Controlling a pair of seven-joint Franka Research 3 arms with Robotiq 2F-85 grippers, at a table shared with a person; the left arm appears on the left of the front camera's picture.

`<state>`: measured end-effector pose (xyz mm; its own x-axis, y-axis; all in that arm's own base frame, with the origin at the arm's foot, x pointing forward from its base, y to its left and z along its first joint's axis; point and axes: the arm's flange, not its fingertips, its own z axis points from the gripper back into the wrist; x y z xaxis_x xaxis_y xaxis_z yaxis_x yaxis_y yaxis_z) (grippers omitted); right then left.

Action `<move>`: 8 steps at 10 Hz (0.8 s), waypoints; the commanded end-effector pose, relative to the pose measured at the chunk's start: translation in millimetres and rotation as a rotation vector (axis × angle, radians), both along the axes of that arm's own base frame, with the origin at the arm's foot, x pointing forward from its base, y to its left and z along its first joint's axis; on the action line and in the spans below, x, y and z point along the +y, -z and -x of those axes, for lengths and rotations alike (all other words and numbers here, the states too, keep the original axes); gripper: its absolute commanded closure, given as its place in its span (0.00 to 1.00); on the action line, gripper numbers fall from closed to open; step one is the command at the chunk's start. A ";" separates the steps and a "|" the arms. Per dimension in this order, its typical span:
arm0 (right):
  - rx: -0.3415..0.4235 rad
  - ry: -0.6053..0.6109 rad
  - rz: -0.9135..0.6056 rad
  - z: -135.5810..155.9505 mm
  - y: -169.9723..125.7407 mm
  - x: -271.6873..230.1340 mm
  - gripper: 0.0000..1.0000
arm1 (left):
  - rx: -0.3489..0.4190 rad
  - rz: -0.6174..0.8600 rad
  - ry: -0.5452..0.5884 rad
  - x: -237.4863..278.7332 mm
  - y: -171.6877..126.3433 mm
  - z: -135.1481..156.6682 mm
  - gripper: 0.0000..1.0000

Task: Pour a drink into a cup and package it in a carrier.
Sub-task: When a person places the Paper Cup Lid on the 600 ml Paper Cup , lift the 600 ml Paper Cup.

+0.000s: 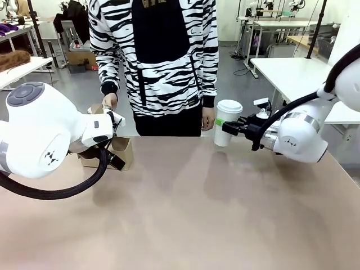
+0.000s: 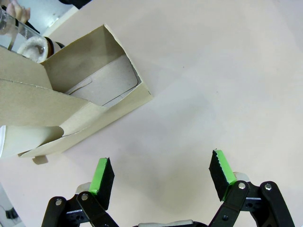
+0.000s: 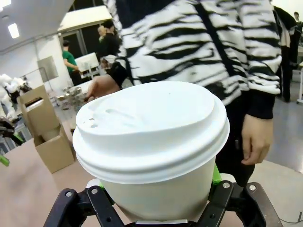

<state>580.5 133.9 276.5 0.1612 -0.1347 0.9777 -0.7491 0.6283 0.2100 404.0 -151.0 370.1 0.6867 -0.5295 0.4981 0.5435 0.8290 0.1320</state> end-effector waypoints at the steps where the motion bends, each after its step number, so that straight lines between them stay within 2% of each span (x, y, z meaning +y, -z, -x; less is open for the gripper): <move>1: 0.020 -0.042 0.027 18.7 -60.3 -14.1 0.19 | -0.001 0.001 0.002 -0.3 -0.4 0.4 0.00; 6: -0.029 -0.080 0.003 107.5 -232.3 -51.4 0.19 | -0.001 0.001 0.002 -0.3 -0.4 0.4 0.00; 8: -0.020 -0.070 -0.004 128.2 -267.1 -57.9 0.19 | -0.001 0.001 0.002 -0.3 -0.4 0.4 0.00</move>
